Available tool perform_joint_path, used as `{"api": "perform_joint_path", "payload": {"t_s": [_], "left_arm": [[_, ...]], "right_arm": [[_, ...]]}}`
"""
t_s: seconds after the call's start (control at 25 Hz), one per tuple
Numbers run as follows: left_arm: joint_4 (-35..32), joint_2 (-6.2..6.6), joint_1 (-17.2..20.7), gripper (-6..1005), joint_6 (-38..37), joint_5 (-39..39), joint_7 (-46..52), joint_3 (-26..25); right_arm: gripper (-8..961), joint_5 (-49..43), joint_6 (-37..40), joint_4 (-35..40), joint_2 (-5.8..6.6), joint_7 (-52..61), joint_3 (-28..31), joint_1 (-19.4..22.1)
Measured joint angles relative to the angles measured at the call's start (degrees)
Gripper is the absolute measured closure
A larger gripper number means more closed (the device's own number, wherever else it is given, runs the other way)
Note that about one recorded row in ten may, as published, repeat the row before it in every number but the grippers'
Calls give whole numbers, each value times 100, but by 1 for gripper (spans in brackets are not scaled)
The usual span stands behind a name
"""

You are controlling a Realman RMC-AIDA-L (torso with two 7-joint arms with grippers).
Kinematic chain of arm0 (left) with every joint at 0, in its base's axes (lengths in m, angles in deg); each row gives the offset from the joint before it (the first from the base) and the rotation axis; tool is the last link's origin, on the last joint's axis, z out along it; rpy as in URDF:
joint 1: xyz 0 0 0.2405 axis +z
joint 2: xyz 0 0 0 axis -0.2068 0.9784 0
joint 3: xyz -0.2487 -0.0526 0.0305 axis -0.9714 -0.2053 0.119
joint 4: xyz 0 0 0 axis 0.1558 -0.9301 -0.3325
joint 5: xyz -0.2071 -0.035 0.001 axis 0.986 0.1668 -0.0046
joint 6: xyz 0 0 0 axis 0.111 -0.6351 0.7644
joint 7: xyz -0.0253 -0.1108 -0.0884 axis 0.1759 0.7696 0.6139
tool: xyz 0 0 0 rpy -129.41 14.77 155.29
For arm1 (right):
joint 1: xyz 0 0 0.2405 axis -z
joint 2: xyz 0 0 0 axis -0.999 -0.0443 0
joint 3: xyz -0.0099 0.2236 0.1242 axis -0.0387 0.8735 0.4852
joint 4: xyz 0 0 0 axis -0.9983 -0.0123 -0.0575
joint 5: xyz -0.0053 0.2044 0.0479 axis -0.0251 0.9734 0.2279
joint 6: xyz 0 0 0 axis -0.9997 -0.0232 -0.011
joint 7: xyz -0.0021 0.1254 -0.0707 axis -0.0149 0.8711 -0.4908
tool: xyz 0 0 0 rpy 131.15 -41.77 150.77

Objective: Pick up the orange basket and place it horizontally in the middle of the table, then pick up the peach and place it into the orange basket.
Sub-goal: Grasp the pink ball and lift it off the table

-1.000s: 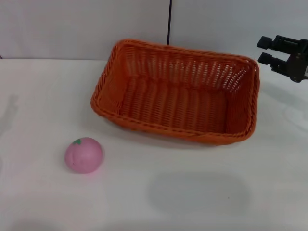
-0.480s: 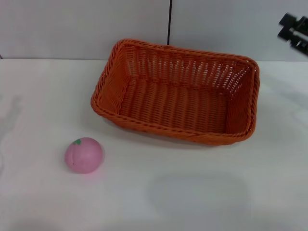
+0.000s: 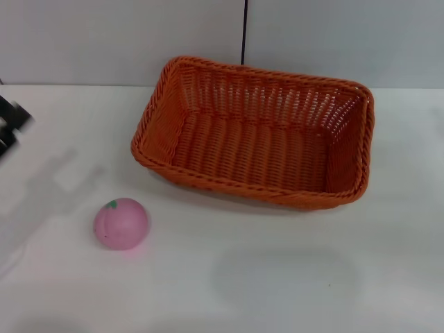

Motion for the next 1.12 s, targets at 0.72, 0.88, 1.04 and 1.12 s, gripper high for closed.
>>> {"api": "perform_joint_path", "payload": {"t_s": [0.72,0.88,1.04,1.12], "left_arm": [[459,-341,10,174,-1633,-2050,-734,-20],[602,-446,-20,175,-1836,-2269,-735,-18],[604,-469,-73,175,-1977,-2431,-722,17],[606,-472,-86,175,-1993,-2486,-709,16]], "right_arm": [[404,709,58,-531,9,-186,1568,466],[405,712,34,-566,9,-186,1594,474],[405,714,-22,-569,9,-186,1622,474],[405,715,-78,-569,7,-186,1627,465]]}}
